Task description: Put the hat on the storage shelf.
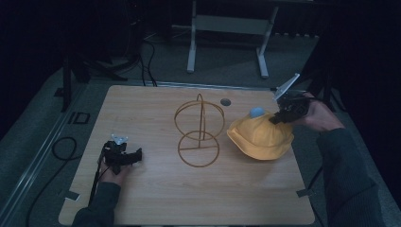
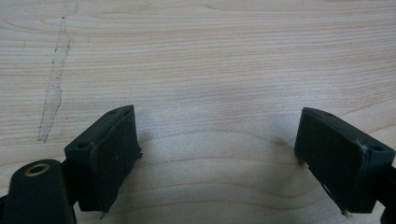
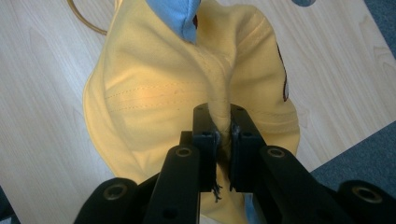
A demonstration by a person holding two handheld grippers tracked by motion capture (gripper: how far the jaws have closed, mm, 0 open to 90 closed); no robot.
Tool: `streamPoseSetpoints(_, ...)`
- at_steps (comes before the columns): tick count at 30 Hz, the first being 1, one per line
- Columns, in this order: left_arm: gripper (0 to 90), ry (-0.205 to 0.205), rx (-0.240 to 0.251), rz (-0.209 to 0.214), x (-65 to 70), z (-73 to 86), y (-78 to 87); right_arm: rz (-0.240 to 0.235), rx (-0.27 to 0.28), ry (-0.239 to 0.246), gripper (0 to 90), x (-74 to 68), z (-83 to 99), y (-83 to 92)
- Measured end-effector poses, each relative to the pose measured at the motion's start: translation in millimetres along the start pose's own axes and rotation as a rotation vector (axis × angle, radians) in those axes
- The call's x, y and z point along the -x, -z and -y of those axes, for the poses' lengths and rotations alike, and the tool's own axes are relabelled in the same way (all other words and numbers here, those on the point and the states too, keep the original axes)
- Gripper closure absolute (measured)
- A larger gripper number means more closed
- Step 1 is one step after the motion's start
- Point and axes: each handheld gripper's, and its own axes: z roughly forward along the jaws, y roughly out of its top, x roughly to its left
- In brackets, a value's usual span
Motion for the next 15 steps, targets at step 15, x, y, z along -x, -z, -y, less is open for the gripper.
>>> streamPoseSetpoints(15, 13.5, 0.0, -0.001, 0.0, 0.0, -0.1, 0.1, 0.011, 0.075, -0.031, 83.4, 12.1, -0.1, 19.7)
